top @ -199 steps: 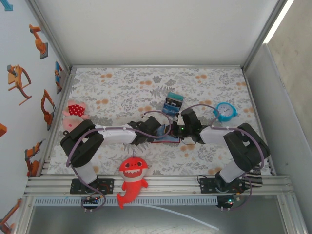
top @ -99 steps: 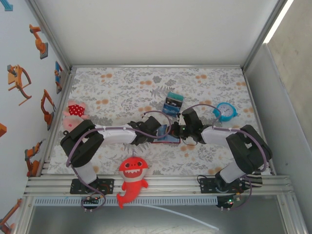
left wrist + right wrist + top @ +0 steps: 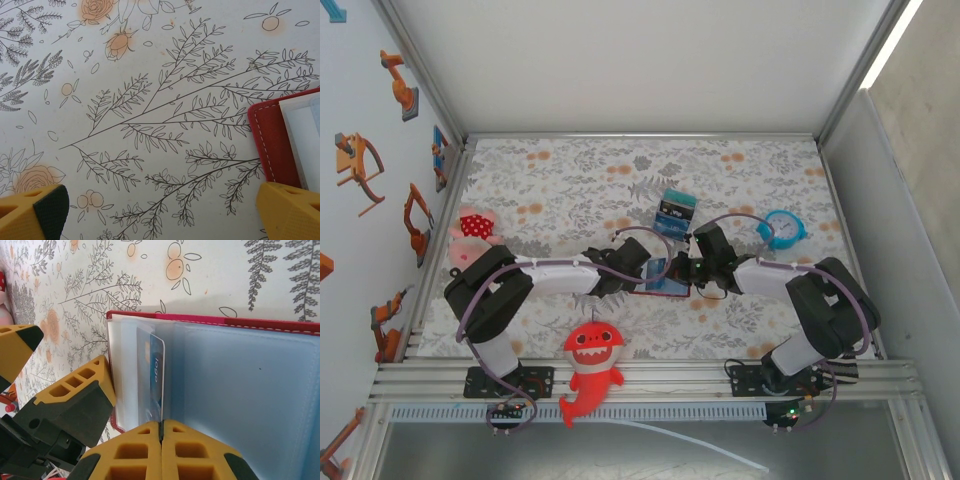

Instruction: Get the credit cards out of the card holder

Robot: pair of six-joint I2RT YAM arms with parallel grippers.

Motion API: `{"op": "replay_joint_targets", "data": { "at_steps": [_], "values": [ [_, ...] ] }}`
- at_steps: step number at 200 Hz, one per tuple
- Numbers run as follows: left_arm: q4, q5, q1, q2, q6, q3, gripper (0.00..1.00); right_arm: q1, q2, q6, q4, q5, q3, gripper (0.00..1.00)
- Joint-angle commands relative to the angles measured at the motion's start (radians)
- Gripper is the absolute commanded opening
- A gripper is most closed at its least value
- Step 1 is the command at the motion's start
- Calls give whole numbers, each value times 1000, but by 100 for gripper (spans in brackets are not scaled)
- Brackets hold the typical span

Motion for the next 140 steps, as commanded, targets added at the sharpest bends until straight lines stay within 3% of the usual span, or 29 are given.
{"op": "replay_joint_targets", "data": {
  "at_steps": [1, 38, 140],
  "values": [
    [-24, -13, -2, -47, 37, 33, 97, -8, -28, -17, -32, 10, 26, 3],
    [17, 49, -2, -72, 60, 50, 97, -8, -19, -10, -20, 6, 24, 3],
    [20, 135, -18, 37, 56, 88, 97, -8, -16, 15, 14, -2, 10, 9]
  ]
}}
